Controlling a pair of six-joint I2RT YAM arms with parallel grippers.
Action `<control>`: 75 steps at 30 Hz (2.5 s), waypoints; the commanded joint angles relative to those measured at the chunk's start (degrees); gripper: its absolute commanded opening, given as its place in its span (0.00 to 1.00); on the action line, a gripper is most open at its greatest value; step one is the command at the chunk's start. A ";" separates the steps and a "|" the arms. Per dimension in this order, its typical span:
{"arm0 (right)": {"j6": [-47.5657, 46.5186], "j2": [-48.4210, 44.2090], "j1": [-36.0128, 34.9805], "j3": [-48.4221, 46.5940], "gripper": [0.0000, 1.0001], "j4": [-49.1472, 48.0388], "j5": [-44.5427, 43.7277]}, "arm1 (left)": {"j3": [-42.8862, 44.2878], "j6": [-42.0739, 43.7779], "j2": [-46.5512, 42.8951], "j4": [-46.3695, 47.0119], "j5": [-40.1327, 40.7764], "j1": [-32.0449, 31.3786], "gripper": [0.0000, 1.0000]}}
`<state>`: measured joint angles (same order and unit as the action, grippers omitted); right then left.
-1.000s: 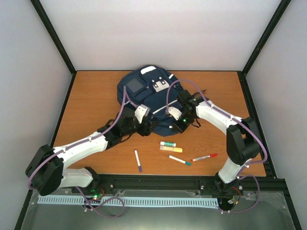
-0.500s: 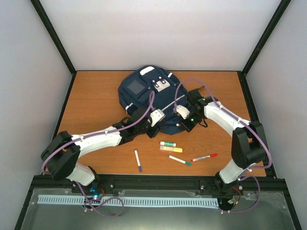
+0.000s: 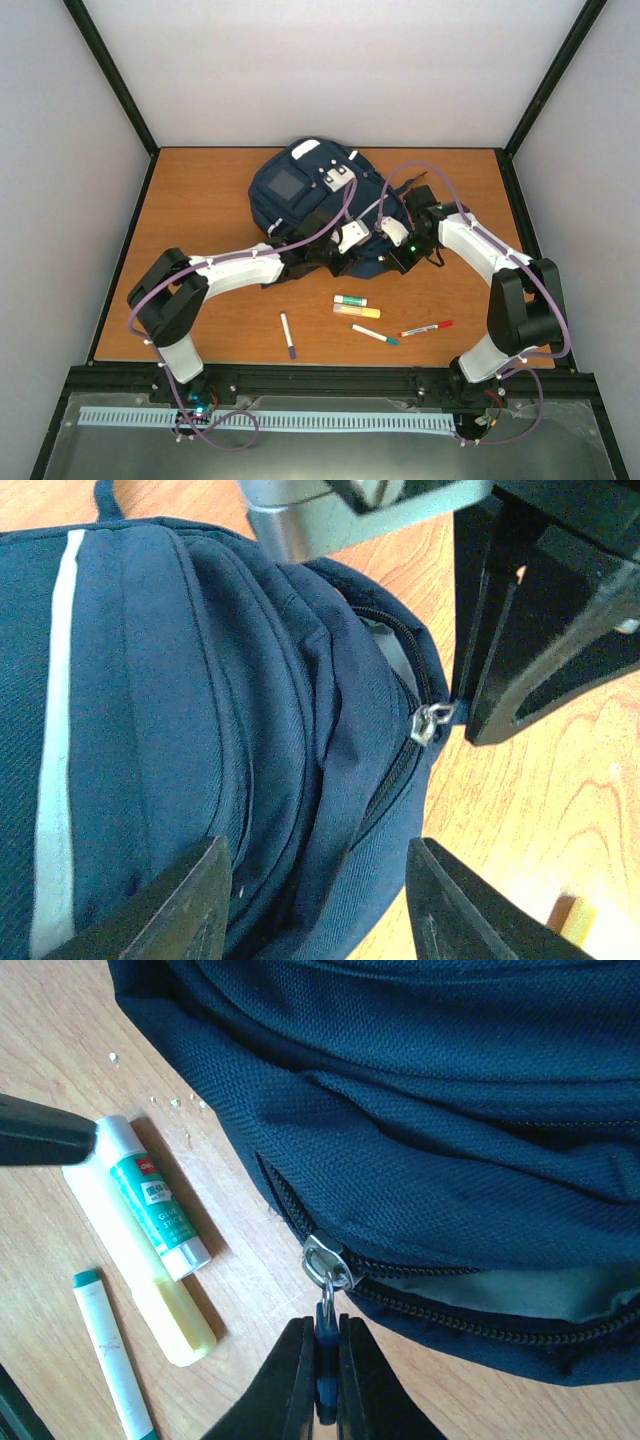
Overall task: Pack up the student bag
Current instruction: Zip the student bag at the center of the board.
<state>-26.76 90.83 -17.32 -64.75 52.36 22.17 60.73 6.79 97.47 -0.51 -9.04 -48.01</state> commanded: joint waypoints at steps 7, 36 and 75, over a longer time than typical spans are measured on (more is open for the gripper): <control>0.03 -1.67 0.68 1.73 0.03 0.44 2.56 | 5.80 2.35 6.25 -1.92 -4.86 -0.24 0.40; -4.71 7.90 10.76 -4.58 0.03 3.00 -5.40 | -8.39 -4.87 -13.20 -3.94 3.39 -0.24 0.01; 3.17 17.29 -4.69 -13.68 0.03 -1.29 -0.91 | -14.28 -22.68 -19.31 -9.07 32.18 9.14 0.16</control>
<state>-25.43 109.86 -15.88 -77.52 52.21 19.64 43.11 -14.41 76.71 -10.46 19.00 -39.72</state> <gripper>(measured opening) 0.066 0.116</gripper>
